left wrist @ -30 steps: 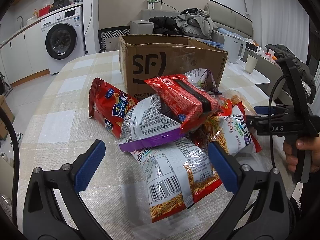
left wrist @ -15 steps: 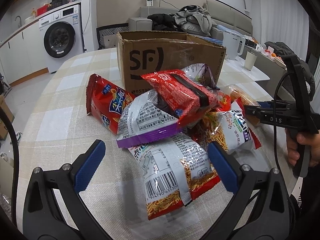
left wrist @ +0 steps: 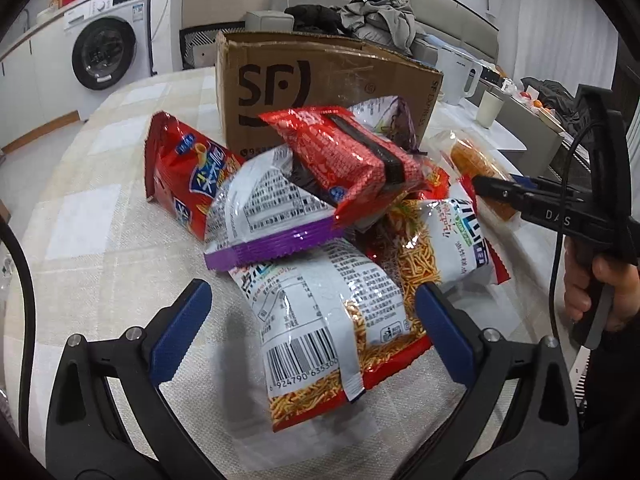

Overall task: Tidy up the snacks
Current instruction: 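Grasp the white-and-red noodle bag with the left gripper while the right gripper holds the bread bag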

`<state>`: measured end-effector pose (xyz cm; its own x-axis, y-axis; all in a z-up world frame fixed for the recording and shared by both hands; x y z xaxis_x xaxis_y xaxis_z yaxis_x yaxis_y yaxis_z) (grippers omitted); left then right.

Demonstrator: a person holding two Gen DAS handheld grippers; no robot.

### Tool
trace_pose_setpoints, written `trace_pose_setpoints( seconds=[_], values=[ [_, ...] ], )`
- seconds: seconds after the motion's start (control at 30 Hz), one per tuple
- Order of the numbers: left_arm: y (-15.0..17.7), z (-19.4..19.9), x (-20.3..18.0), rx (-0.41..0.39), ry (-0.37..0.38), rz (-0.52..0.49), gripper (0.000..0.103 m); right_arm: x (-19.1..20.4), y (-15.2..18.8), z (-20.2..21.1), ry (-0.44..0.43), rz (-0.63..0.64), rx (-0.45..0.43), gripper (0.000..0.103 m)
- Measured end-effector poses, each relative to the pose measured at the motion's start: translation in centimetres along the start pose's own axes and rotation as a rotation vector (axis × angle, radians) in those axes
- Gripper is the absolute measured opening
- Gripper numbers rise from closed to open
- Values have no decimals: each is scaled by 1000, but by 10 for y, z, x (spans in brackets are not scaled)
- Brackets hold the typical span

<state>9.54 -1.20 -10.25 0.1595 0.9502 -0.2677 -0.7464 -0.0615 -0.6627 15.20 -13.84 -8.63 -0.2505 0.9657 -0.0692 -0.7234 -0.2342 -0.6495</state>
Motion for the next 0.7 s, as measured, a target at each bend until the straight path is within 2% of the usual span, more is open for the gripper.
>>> trace_pose_setpoints(
  seconds=[0.1, 0.23, 0.27, 0.3, 0.43, 0.7],
  values=[
    [3, -1, -2, 7, 65, 17, 84, 2, -2, 3, -6, 0, -10, 38],
    [5, 0, -6, 11, 83, 1, 72, 4, -2, 3, -16, 0, -9, 38],
    [6, 1, -6, 9, 72, -4, 61, 5, -2, 4, -16, 2, -9, 38],
    [7, 1, -6, 12, 72, -4, 59, 6, -2, 4, -18, 3, -10, 38],
    [7, 7, -10, 7, 92, 8, 54, 11, -3, 8, -25, 14, -22, 38],
    [10, 17, -14, -8, 115, -9, 53, 13, -8, 18, -43, 14, -65, 38]
  ],
)
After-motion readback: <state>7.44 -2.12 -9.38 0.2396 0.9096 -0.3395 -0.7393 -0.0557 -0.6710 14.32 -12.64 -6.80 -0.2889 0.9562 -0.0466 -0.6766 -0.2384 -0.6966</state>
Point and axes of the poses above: each gripper's, at about its wrist camera, not at the fingertips, and z roughly against the way its jaws point, x to its left, y to its underside, the point moved 7 cm from there along -z, roughly the way its jaws point, and after that the axes turned 8 degrees about y, right-handed, at the moved point
